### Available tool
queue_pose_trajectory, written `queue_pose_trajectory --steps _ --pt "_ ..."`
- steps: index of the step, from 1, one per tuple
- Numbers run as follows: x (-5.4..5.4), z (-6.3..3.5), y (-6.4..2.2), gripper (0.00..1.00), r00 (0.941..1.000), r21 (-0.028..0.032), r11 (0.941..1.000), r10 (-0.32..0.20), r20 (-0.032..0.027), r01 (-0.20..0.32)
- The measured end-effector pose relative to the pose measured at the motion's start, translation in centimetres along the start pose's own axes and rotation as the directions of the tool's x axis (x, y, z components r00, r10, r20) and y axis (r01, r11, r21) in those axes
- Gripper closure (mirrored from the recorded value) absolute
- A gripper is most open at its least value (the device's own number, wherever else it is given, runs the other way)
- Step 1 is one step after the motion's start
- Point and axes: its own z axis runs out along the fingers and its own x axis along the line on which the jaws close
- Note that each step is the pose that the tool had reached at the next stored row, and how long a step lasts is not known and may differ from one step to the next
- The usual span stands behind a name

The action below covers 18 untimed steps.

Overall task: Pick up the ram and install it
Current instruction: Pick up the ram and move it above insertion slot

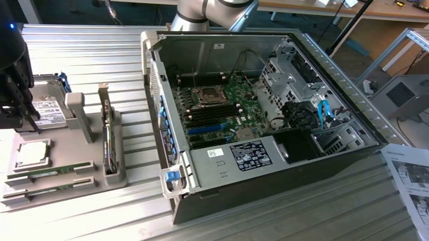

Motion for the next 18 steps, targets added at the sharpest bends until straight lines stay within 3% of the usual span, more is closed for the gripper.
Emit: queue_pose_trajectory --steps 18 --pt "1.0 1.41 -0.14 0.76 1.0000 -0.0001 1.0000 0.000 0.0000 0.000"
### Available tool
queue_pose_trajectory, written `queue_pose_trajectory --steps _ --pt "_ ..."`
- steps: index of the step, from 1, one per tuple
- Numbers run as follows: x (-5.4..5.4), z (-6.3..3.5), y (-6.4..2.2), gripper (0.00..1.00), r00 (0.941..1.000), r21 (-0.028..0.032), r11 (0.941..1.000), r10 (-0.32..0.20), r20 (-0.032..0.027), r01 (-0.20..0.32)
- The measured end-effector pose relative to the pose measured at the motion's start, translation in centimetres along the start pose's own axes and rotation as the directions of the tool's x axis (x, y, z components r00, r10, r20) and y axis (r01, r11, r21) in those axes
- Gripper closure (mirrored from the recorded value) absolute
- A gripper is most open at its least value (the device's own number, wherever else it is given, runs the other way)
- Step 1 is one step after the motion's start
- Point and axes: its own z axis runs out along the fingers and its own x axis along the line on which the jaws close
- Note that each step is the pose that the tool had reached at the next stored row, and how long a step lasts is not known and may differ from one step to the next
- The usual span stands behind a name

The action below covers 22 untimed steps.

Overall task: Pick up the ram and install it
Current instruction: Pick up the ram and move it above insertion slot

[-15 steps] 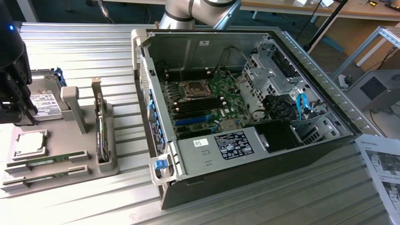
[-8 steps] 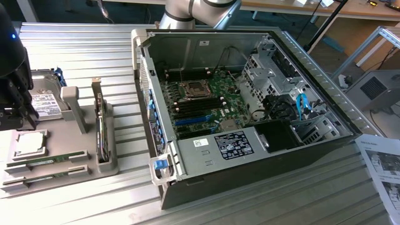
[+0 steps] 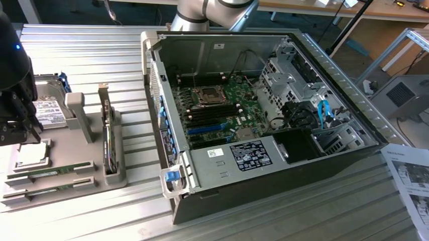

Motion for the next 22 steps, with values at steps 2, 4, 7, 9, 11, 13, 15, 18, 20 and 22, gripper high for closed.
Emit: queue_pose_trajectory --steps 2,4,7,9,11,13,15,18,20,22 --pt "0.1 0.16 -0.01 0.76 1.0000 0.0000 1.0000 0.000 0.0000 0.000" --pt "0.1 0.39 -0.02 0.76 1.0000 0.0000 1.0000 0.000 0.0000 0.000" --pt "0.2 0.67 -0.04 0.76 1.0000 0.0000 1.0000 0.000 0.0000 0.000" --pt "0.3 0.84 -0.05 0.76 1.0000 0.0000 1.0000 0.000 0.0000 0.000" --pt "0.3 1.02 -0.06 0.76 1.0000 0.0000 1.0000 0.000 0.0000 0.000" --pt "0.4 1.22 -0.07 0.76 1.0000 0.0000 1.0000 0.000 0.0000 0.000" --pt "0.4 1.42 -0.09 0.76 1.0000 0.0000 1.0000 0.000 0.0001 0.000" --pt "0.5 1.72 -0.10 0.76 1.0000 0.0001 1.0000 0.000 0.0000 0.000" --pt "0.5 1.91 -0.12 0.76 1.0000 0.0000 1.0000 0.000 0.0001 0.000" --pt "0.6 2.11 -0.12 0.76 1.0000 0.0000 1.0000 0.000 0.0000 0.000"
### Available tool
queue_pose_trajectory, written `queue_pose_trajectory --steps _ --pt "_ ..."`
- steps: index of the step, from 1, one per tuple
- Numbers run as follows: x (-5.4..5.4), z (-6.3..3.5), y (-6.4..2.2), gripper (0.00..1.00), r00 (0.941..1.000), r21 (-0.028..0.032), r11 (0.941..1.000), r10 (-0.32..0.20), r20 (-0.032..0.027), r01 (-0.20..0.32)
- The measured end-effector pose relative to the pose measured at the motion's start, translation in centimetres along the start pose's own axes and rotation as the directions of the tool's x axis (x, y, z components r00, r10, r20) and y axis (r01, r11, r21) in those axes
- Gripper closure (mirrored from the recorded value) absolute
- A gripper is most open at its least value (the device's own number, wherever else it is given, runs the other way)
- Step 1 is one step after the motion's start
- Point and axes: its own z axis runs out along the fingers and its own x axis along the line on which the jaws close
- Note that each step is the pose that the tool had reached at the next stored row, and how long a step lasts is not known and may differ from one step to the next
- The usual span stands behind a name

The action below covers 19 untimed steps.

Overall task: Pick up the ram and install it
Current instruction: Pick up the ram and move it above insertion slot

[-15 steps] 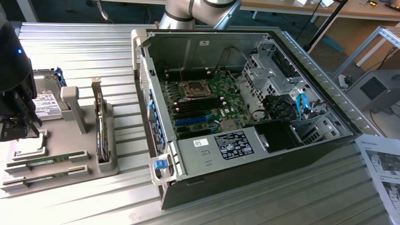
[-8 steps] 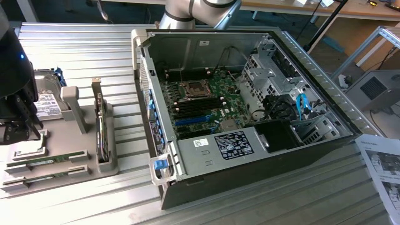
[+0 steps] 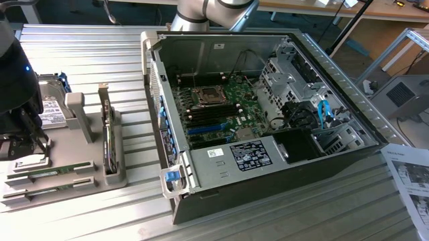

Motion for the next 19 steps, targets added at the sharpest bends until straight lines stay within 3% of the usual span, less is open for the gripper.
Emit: queue_pose_trajectory --steps 7,8,11,19 --pt "0.2 0.79 -0.05 0.76 1.0000 0.0000 1.0000 0.000 0.0000 0.000" --pt "0.4 1.60 -0.09 0.76 1.0000 0.0000 1.0000 0.000 0.0000 0.000" --pt "0.6 2.65 -0.16 0.76 1.0000 0.0000 1.0000 0.000 0.0000 0.000" --pt "1.0 4.86 -0.27 0.76 1.0000 0.0001 1.0000 0.000 0.0001 0.000"
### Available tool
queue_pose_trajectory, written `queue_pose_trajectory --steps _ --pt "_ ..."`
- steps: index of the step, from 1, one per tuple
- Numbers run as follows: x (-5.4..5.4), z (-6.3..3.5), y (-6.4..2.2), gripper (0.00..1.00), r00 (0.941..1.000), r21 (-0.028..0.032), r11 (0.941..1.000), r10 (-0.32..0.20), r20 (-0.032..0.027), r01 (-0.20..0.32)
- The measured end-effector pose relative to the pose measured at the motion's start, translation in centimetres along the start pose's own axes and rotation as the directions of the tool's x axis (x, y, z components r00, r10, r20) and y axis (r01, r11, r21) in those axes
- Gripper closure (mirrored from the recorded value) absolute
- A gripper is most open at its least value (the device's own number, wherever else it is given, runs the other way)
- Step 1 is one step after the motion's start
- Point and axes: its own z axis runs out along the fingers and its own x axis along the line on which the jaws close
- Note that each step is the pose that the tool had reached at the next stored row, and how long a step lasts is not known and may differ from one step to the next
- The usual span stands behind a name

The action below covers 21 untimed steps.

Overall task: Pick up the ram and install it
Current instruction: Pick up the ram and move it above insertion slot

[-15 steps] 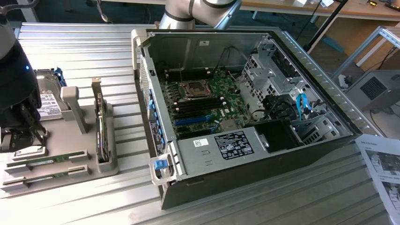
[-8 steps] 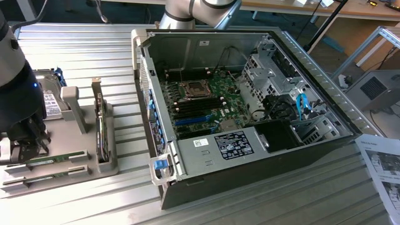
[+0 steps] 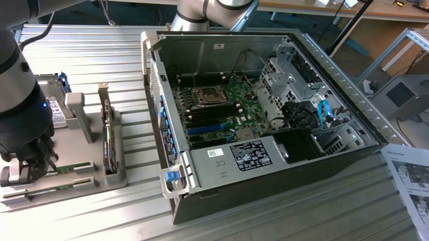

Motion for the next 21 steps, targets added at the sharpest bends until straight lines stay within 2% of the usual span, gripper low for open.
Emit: queue_pose_trajectory --steps 3,10,21 --pt "0.2 1.09 -0.06 0.76 1.0000 -0.0001 1.0000 0.000 -0.0001 0.000" --pt "0.3 2.08 -0.10 0.76 1.0000 -0.0001 1.0000 0.000 -0.0001 0.000" --pt "0.3 2.29 -0.12 0.76 1.0000 -0.0001 1.0000 0.000 -0.0001 0.000"
